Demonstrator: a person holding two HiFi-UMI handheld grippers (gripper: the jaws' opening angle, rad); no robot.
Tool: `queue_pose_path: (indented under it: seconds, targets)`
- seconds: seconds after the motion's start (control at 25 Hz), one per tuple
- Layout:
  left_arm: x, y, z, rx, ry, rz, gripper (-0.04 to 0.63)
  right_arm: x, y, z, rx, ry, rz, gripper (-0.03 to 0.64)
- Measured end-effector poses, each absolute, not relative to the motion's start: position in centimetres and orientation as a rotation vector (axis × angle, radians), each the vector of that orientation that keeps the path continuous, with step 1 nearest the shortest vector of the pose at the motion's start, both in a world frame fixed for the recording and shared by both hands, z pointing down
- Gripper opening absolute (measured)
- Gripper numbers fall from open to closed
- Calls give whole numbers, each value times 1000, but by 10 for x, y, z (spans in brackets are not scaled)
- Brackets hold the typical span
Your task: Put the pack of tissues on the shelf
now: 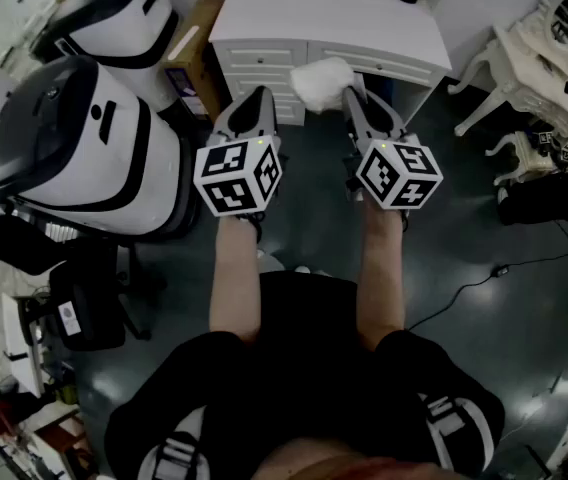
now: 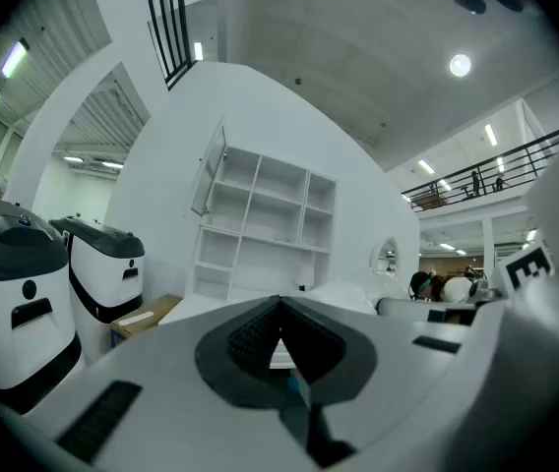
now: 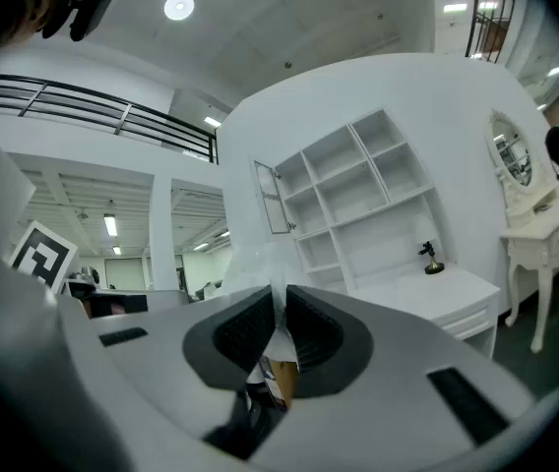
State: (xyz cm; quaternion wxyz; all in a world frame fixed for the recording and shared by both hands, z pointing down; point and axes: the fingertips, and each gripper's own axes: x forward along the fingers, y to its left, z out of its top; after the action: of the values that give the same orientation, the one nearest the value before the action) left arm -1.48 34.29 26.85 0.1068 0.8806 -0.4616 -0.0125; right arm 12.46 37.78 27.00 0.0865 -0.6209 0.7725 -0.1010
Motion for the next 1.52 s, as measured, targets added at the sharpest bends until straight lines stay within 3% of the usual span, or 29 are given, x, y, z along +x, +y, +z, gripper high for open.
queue_pose_path:
  seconds: [0.64,1.52]
  targets:
    - [-29,318,286,2525,-1418,39,10,116,339,293,-1772,2324,-433,48]
    - [-114,126,335,2392,-1440,74,11,35,138,337,-1791,2382,-560,48]
